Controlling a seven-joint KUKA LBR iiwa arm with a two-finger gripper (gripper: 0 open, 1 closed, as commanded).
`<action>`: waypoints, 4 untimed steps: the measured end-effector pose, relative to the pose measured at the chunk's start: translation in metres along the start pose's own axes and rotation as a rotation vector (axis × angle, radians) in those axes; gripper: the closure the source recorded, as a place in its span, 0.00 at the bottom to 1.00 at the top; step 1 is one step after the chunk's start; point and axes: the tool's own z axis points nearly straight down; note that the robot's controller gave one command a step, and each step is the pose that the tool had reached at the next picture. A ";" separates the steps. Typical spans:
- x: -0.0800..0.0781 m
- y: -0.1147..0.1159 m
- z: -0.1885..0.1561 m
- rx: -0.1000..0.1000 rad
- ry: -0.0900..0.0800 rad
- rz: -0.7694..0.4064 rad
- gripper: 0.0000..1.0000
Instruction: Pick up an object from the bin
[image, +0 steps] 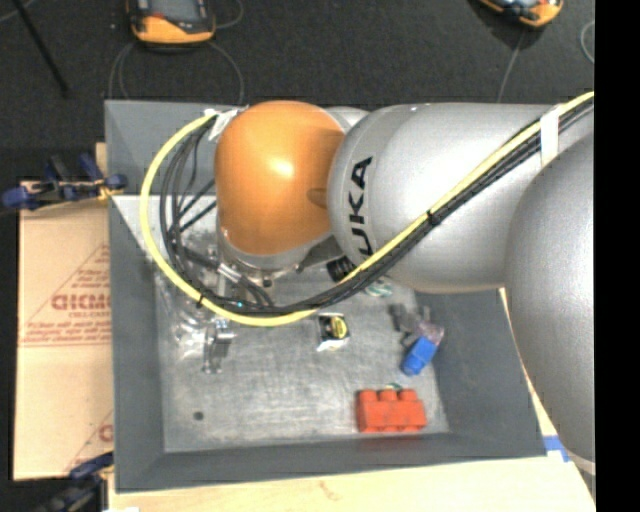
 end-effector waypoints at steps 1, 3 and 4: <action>-0.039 -0.052 0.122 0.002 -0.001 0.218 0.00; -0.084 -0.086 0.157 -0.001 -0.019 -0.145 0.00; -0.093 -0.158 0.156 0.001 -0.018 -0.261 0.00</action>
Offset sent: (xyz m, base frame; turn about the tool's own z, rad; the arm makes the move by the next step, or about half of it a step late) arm 0.0384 -0.0488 -0.1186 0.2186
